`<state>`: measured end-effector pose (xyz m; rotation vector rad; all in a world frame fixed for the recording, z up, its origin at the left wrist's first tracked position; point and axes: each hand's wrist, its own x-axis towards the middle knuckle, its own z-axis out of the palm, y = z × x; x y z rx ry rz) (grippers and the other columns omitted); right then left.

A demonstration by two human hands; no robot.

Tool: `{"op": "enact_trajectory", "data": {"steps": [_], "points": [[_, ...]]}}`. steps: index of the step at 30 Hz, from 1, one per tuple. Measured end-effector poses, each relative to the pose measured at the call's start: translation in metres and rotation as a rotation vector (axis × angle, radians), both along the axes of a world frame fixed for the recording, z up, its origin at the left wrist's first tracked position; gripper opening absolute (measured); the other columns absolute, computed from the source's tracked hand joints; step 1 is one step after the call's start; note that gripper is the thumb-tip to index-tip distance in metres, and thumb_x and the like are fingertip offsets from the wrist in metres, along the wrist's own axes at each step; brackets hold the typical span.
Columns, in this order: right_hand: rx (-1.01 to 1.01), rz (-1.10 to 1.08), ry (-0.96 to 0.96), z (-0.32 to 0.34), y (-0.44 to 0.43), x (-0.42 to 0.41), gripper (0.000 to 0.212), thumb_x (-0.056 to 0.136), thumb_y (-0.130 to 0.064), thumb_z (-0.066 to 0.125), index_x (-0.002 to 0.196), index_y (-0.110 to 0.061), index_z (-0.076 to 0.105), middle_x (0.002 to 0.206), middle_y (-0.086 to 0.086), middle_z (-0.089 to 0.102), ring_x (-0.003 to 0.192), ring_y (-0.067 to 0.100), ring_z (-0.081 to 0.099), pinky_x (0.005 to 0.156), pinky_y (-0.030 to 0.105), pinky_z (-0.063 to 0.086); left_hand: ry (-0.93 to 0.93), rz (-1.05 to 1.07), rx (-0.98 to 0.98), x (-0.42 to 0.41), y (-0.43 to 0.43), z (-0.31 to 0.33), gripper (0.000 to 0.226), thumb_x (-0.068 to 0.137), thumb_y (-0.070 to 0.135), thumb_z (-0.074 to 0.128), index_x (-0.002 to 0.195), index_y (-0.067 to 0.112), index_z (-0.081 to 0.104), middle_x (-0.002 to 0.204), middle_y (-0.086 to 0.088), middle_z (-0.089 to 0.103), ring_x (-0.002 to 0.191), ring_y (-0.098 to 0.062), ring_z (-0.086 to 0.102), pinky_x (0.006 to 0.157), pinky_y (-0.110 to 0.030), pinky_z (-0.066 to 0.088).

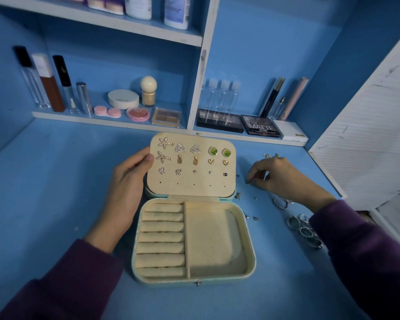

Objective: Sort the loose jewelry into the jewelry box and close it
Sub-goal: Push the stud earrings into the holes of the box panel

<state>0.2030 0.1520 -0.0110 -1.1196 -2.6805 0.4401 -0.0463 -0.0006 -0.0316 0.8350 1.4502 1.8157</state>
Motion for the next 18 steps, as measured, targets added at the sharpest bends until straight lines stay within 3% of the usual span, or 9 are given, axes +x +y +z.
{"op": "enact_trajectory", "data": {"steps": [5, 11, 18], "points": [[0.025, 0.056, -0.030, -0.0004, 0.0033, 0.0006, 0.018, 0.078, -0.004, 0.071, 0.078, -0.022, 0.071, 0.075, -0.010, 0.069, 0.070, 0.006, 0.061, 0.067, 0.016, 0.048, 0.005, -0.013, 0.004, -0.0001, -0.0006, 0.0000, 0.028, 0.096, 0.009, 0.049, 0.098, 0.031, 0.066, 0.087, 0.023, 0.071, 0.086, 0.009, 0.065, 0.070, -0.006, 0.048], [0.027, 0.072, -0.053, -0.0018, 0.0075, 0.0003, 0.018, 0.078, -0.004, 0.070, 0.078, -0.022, 0.071, 0.077, -0.008, 0.069, 0.070, 0.005, 0.061, 0.067, 0.019, 0.050, 0.010, -0.018, 0.011, 0.0003, -0.0004, 0.0004, 0.028, 0.096, 0.008, 0.048, 0.098, 0.030, 0.066, 0.086, 0.023, 0.071, 0.085, 0.009, 0.065, 0.068, -0.006, 0.047], [-0.055, 0.021, 0.034, 0.0037, 0.0018, 0.0019, 0.018, 0.080, -0.006, 0.070, 0.076, -0.023, 0.066, 0.072, -0.014, 0.067, 0.070, 0.000, 0.060, 0.065, 0.007, 0.043, 0.018, -0.012, -0.003, 0.0001, -0.0007, 0.0007, 0.029, 0.096, 0.010, 0.049, 0.099, 0.033, 0.066, 0.092, 0.021, 0.071, 0.088, 0.008, 0.064, 0.074, -0.010, 0.048]]}}
